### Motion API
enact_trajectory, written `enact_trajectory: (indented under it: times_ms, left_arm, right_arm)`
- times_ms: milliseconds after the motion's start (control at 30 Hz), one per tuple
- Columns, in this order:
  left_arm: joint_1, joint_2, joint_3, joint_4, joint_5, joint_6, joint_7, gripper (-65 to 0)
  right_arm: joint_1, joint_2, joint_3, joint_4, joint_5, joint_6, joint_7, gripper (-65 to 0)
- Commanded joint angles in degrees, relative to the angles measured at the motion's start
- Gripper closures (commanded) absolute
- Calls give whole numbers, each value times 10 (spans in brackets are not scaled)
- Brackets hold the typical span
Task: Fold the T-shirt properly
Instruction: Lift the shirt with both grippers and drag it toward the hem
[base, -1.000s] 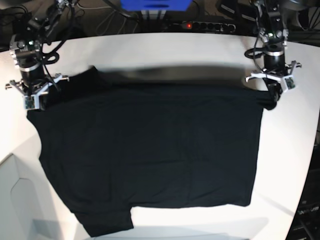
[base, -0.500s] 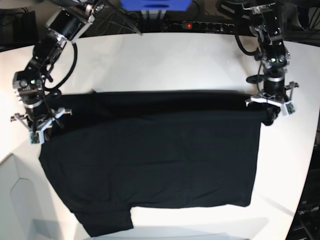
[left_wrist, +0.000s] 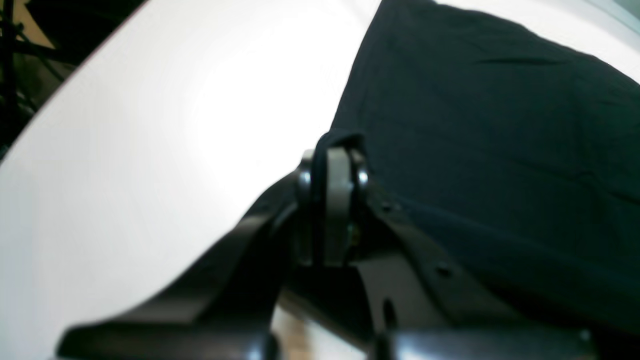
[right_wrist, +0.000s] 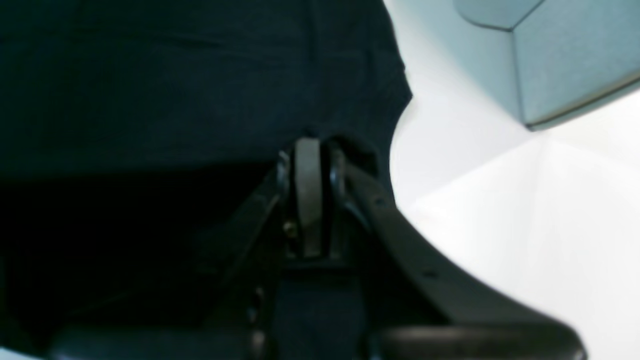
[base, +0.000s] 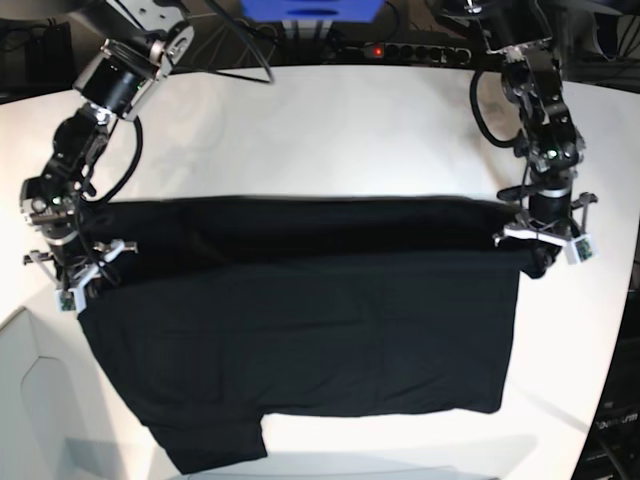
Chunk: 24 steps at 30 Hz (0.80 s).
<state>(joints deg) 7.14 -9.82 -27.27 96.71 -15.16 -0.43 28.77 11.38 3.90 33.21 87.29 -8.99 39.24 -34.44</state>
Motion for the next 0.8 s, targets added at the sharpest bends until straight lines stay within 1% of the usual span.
enact_trajectory:
  times_ms: [0, 233, 367, 467, 667, 767]
  left_arm:
    - [-12, -8, -2, 2, 3, 2, -15, -1]
    - [-49, -9, -2, -54, -1, 1, -16, -3]
    - [-61, -9, -2, -71, -2, 1, -17, -3]
    - [-72, -9, -1, -83, -3, 1, -16, -3]
    - [-89, -9, -1, -106, -3, 1, -16, -4]
    - [-96, -9, 5, -109, -3, 1, -15, -5]
  right_arm:
    - [19, 9, 1, 4, 6, 8, 14, 0]
    - [55, 10, 1, -20, 6, 8, 14, 0]
    - [70, 7, 1, -22, 6, 8, 14, 0]
    - [82, 7, 1, -46, 6, 8, 14, 0]
    - [84, 10, 0, -77, 6, 8, 15, 0]
    - [84, 10, -23, -77, 6, 8, 15, 0]
